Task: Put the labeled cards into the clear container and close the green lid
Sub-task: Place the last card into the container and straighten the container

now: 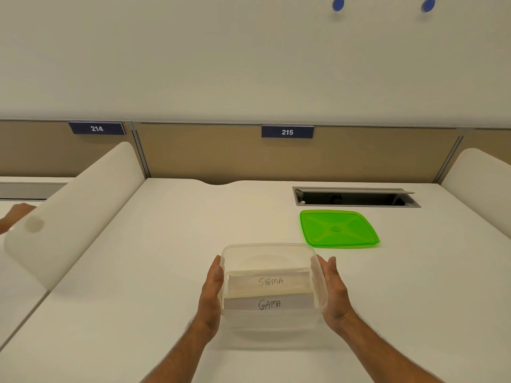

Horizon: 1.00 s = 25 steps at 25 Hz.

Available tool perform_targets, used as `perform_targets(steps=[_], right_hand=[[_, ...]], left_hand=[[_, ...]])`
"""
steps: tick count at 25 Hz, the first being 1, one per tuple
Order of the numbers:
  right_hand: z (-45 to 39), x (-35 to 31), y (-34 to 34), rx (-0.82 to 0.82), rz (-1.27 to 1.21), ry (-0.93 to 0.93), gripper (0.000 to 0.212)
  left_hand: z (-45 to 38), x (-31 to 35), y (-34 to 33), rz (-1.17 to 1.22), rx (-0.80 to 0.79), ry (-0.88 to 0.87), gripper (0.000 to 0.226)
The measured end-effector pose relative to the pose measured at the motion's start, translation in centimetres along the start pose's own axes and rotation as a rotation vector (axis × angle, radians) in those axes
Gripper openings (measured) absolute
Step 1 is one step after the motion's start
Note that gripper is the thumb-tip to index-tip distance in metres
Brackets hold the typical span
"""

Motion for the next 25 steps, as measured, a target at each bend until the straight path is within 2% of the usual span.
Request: perform_targets(steps=[6, 11, 15, 22, 24, 25], right_hand=[[0.9, 0.4, -0.1, 0.013, -0.007, -0.019, 0.063], [1.5, 0.7, -0.1, 0.047, -0.032, -0.055, 0.057], [1.5, 0.9, 0.2, 0.055, -0.018, -0.064, 0.062], [1.0, 1.5, 0.8, 0.040, 0.038, -0.101, 0.061], [0.9, 1.5, 1.0, 0.031, 0.062, -0.107, 0.061], [0.9, 1.3, 1.0, 0.025, 0.096, -0.115, 0.067]], left_hand=[[1.2, 0.1, -0.2, -0.019, -0.017, -0.012, 0.047], [1.2, -0.4, 0.4, -0.047, -0.014, 0.004, 0.052], [1.1, -0.4, 0.2, -0.015, -0.002, 0.012, 0.042], [0.5, -1.5, 1.2, -0.110, 0.009, 0.035, 0.077], [0.8, -0.9, 1.2, -0.232, 0.031, 0.016, 0.090], [0.8, -0.7, 1.4, -0.328, 0.041, 0.001, 0.099]])
Point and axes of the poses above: each hand's wrist, its own z-axis away from the middle knuckle, its own y-axis out of the back of the hand, x = y × z, the point moved 2 cm from there along -z, towards the middle knuckle, and after that the axes turned 2 degrees about z, right-handed, at the moved point
